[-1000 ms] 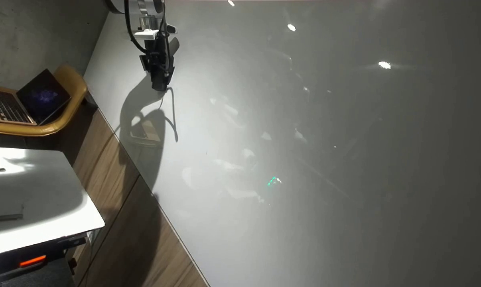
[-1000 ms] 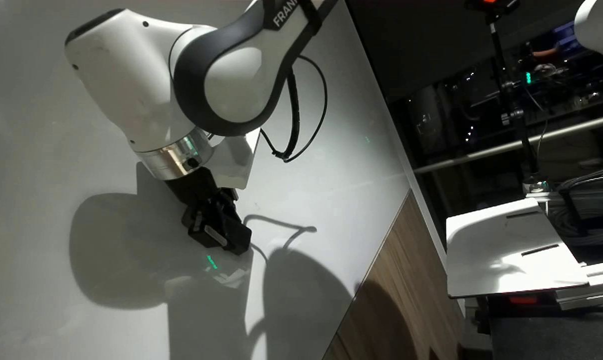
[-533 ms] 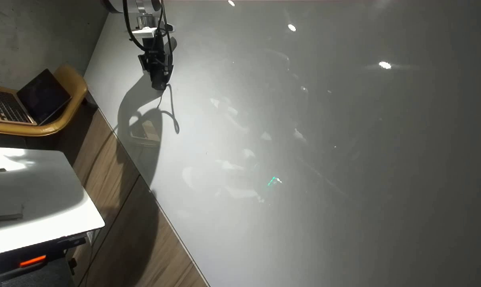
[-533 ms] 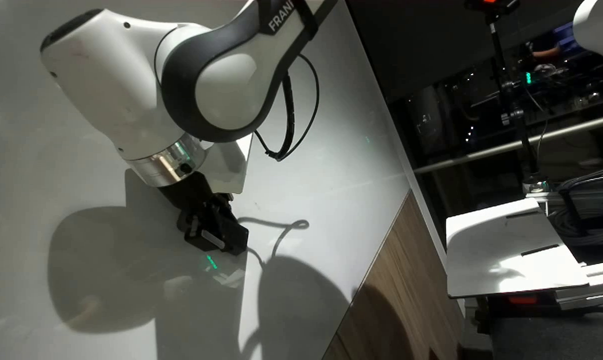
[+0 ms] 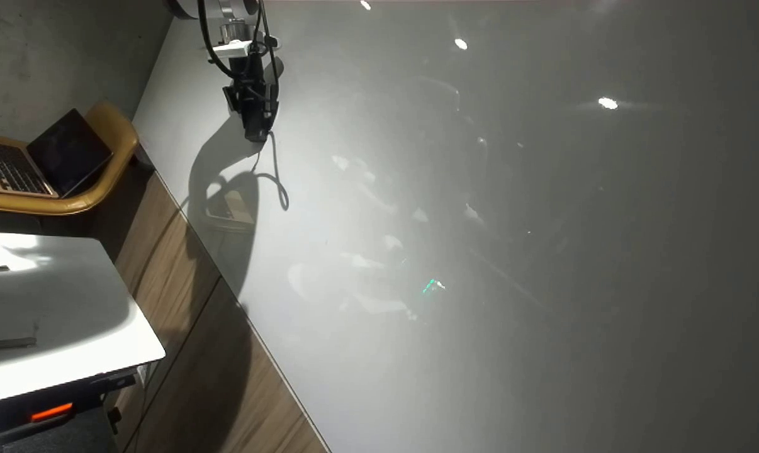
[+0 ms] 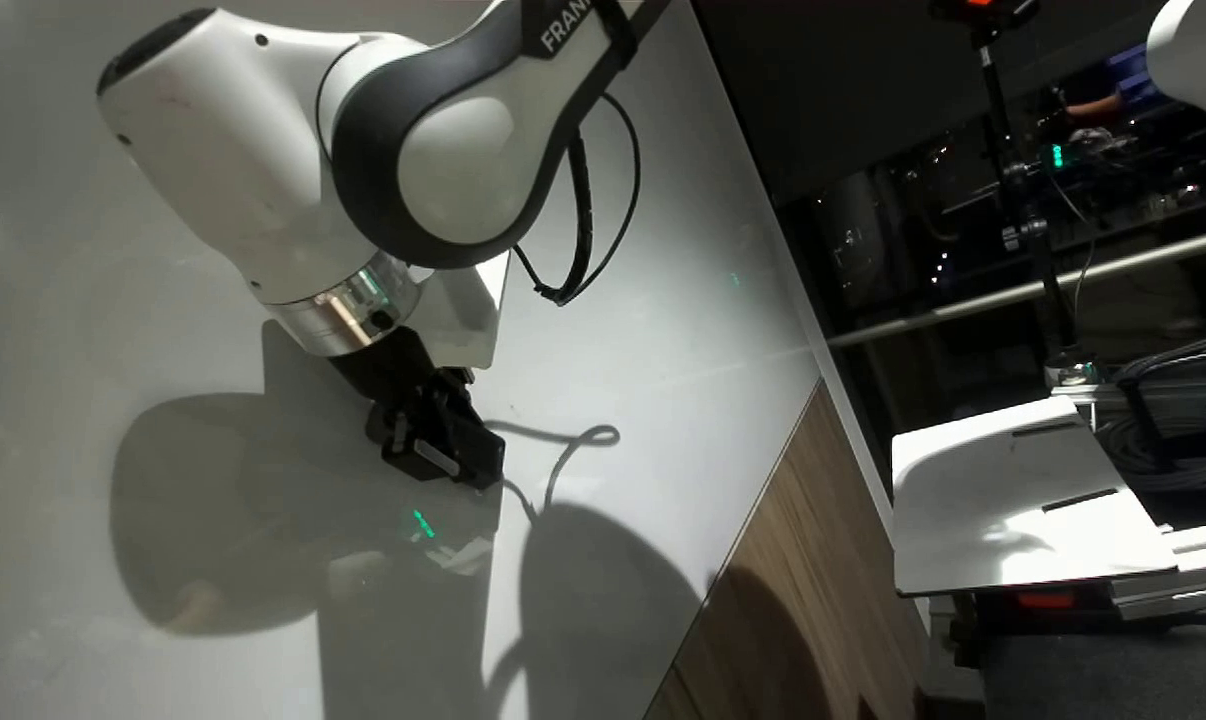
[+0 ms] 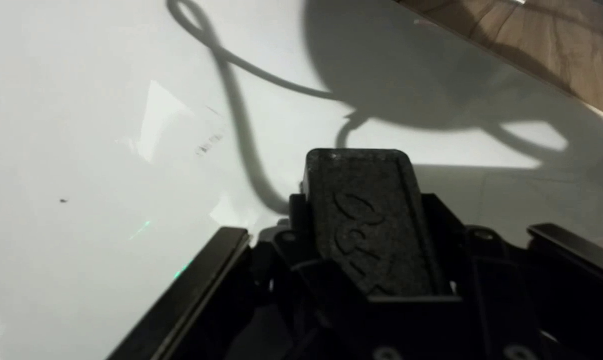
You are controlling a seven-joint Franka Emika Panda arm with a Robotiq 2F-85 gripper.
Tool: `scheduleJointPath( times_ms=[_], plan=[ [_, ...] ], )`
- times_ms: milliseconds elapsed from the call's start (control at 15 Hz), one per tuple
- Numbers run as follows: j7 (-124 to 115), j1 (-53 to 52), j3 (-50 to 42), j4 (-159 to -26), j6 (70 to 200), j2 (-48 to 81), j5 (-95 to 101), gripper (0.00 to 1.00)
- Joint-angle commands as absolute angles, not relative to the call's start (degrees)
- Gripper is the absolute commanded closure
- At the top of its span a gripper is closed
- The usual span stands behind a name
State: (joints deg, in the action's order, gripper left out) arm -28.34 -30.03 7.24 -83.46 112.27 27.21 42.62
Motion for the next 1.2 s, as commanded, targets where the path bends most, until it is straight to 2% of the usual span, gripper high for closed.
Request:
scheduleJointPath(
  times_ms=[0, 800, 1133],
  plan=[
    [-25.73, -26.79, 4.96, -84.47, 114.03, 24.49, 46.83, 0.68],
    [-26.89, -17.03, 5.19, -95.84, 116.27, 16.57, 44.69, 0.68],
    [-28.59, -17.54, 7.00, -98.01, 118.61, 17.80, 41.41, 0.68]
  ],
)
